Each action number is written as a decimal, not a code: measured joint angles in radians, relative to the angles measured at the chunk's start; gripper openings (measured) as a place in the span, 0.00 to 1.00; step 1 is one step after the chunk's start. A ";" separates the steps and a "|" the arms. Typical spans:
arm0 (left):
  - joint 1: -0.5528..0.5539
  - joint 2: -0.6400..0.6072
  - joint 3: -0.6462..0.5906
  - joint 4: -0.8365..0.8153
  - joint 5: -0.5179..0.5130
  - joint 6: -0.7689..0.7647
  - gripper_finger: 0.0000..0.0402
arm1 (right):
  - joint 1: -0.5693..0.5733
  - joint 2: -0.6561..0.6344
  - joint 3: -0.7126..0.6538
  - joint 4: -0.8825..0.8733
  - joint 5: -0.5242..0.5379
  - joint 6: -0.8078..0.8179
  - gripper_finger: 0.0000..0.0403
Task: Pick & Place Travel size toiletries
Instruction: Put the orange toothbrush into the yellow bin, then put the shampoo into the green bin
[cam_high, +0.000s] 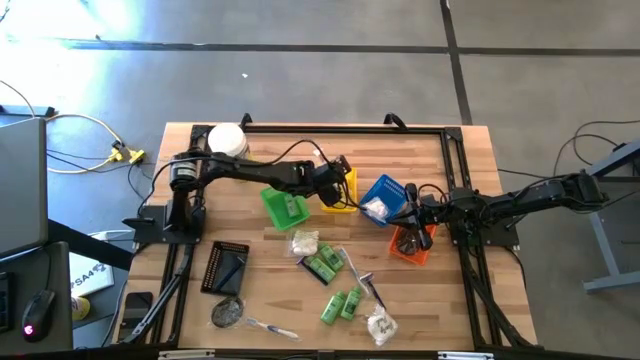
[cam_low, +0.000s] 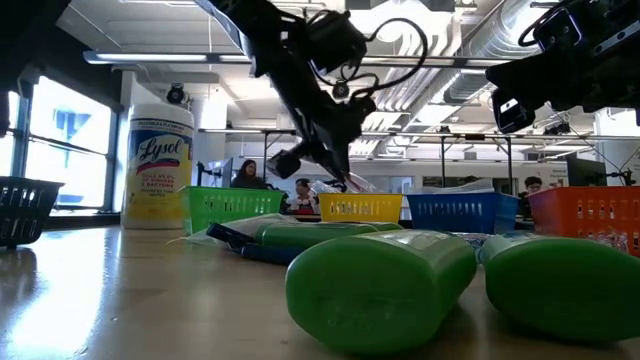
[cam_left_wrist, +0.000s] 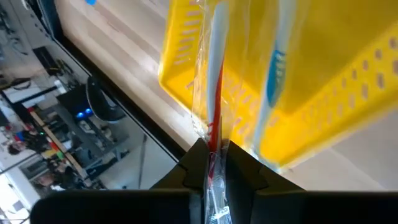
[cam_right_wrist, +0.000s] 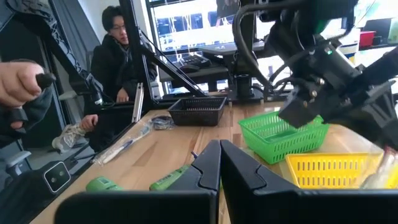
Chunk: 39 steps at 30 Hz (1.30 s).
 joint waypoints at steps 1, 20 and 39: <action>0.000 0.008 0.000 0.003 0.001 0.002 0.07 | 0.000 0.000 0.000 0.000 0.000 0.000 0.01; -0.007 0.052 0.000 0.028 0.058 -0.001 0.19 | 0.000 0.000 0.000 0.001 0.000 0.000 0.01; -0.132 -0.086 0.002 -0.111 -0.206 -0.261 0.43 | 0.000 0.000 0.000 -0.006 -0.001 0.001 0.01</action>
